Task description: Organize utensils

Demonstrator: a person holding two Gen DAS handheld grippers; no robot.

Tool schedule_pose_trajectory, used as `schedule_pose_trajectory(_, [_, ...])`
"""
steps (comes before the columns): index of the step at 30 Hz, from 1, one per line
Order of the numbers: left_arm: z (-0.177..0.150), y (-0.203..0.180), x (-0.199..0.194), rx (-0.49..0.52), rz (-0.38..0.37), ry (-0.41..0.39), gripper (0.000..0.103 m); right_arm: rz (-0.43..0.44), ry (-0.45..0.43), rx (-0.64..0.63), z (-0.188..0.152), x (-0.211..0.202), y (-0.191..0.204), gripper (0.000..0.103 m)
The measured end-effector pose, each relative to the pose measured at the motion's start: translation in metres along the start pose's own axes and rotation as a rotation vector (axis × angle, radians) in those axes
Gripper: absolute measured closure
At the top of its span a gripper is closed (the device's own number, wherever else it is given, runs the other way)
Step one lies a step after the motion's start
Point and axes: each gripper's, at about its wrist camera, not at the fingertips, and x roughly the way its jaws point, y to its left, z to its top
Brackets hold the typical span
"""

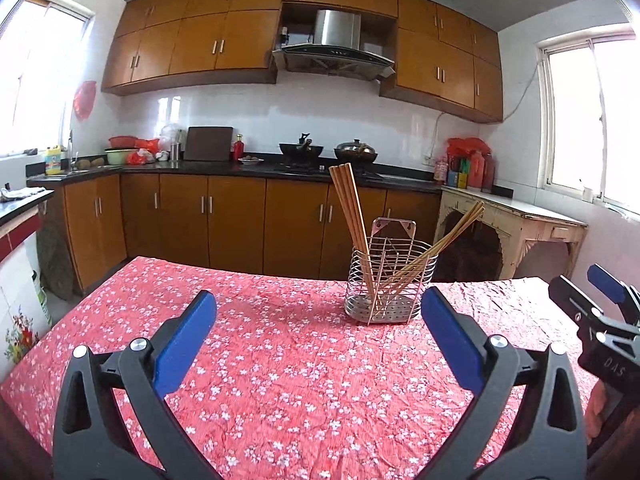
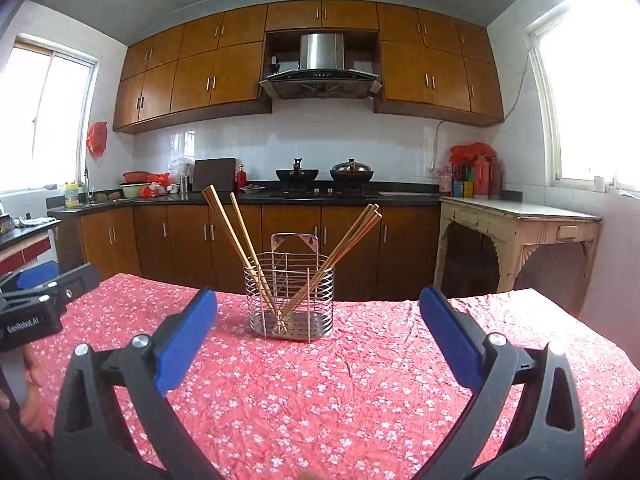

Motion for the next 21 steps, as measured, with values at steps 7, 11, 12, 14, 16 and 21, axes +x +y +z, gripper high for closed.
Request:
schedule_pose_trajectory(7, [-0.010,-0.004,-0.008,0.053,0.047,-0.039,0.002,-0.008,-0.014,0.007,-0.012,-0.009,-0.001,0.004])
schedule_pose_trajectory(11, [-0.017,-0.005,-0.010,0.047,0.038,-0.039,0.002,-0.006,-0.018,0.002,-0.016,-0.012,-0.001,0.004])
schedule_pose_trajectory(12, [-0.020,-0.007,-0.012,0.045,0.039,-0.037,0.002,-0.004,-0.015,0.004,-0.018,-0.012,-0.001,0.004])
schedule_pose_trajectory(14, [-0.022,-0.006,-0.012,0.040,0.035,-0.030,0.002,0.001,-0.010,0.008,-0.018,-0.012,0.000,0.004])
schedule_pose_trajectory(16, [-0.023,-0.004,-0.013,0.035,0.036,-0.030,0.002,0.003,-0.005,0.009,-0.020,-0.013,0.001,0.004])
schedule_pose_trajectory(21, [-0.025,-0.005,-0.015,0.037,0.039,-0.035,0.002,0.006,-0.009,0.011,-0.019,-0.013,-0.001,0.004])
